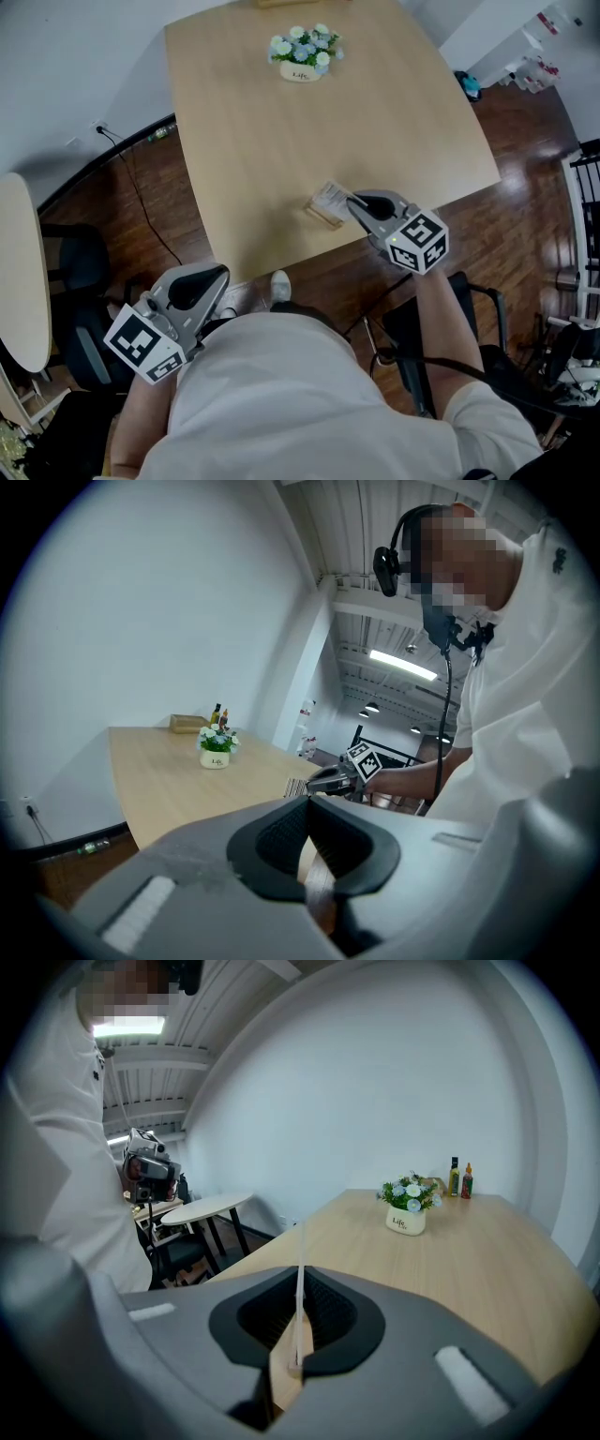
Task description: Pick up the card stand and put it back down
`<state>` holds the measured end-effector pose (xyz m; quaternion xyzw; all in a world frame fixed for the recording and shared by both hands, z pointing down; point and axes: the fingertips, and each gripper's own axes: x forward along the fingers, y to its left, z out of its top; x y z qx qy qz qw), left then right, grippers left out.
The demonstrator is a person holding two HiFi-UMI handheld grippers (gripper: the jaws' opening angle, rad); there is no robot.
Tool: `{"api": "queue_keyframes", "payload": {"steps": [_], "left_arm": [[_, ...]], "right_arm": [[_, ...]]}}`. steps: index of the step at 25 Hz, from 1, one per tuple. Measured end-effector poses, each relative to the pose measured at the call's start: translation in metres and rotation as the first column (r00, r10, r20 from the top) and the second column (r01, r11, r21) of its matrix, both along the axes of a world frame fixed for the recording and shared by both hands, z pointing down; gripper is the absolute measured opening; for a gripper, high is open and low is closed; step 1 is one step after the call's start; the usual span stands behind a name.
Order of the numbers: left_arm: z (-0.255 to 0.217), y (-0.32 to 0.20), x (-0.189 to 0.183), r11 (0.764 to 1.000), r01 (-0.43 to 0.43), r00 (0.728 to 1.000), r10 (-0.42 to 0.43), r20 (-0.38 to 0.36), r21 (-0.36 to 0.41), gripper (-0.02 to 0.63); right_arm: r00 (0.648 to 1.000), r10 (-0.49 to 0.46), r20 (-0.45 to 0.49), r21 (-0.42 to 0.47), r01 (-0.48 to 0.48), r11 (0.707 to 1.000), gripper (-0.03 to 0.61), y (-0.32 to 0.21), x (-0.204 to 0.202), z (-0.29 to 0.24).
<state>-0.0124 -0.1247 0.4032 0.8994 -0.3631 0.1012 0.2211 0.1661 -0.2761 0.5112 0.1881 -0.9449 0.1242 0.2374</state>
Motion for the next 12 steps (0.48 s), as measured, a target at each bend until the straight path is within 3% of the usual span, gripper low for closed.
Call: {"api": "queue_keyframes", "payload": {"steps": [12], "left_arm": [[-0.001,-0.004,0.002,1.000,-0.003,1.000,0.003,0.006,-0.005,0.002]], "right_arm": [[1.000,-0.008,-0.019,0.004,0.008,1.000,0.020,0.003,-0.004,0.023]]}}
